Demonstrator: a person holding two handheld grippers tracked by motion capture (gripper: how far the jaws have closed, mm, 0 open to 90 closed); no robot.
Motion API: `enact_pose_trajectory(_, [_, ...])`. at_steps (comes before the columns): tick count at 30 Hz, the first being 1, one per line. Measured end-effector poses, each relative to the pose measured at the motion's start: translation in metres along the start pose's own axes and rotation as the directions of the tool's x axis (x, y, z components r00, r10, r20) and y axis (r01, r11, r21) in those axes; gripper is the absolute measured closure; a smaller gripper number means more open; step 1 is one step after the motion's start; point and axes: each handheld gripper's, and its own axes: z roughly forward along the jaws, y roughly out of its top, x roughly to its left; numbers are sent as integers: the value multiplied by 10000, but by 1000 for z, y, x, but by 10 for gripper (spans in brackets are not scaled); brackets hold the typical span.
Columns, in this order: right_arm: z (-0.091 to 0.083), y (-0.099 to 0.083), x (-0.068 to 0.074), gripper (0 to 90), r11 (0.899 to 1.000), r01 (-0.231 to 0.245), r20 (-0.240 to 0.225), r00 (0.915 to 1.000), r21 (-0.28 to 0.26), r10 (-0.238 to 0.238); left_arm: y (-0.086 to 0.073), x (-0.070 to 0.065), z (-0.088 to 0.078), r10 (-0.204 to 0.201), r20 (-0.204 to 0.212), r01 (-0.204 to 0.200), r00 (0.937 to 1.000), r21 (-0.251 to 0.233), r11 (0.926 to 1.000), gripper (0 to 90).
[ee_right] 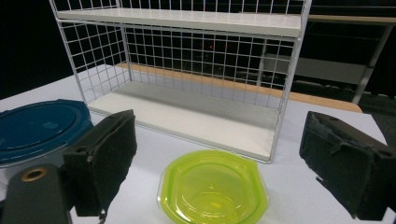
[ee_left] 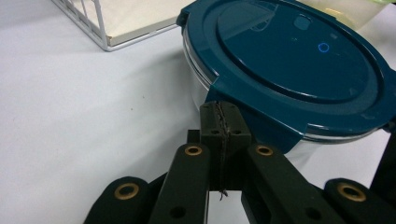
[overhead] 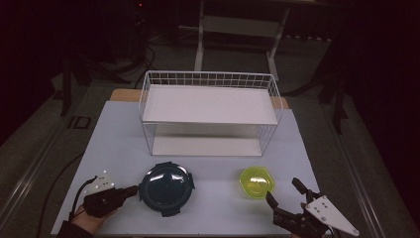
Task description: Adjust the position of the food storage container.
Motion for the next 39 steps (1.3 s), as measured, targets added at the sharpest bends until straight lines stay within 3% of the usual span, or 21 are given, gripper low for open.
enact_pose_trajectory(23, [0,0,2,106,10000,29,-50,10000,11,-29,14,9,17,-80,-32,80,10000,-82,9999,889])
enact_pose_trajectory(29, [1,-1,3,107,10000,3,-120,9999,7,-3,17,8,10,-246,324,261,9992,-460,9986,865])
enact_pose_trajectory(32, [1,-1,4,106,10000,47,-154,9999,73,-45,20,7,4,-408,689,457,9968,-718,9964,750])
enact_pose_trajectory(36, [4,-1,6,106,9998,104,-269,9996,182,-99,24,5,-3,-522,1287,653,9903,-1003,9928,527])
enact_pose_trajectory(39, [7,-2,7,106,9989,132,-454,9989,446,-112,26,3,-5,-586,1476,746,9873,-1051,9917,338])
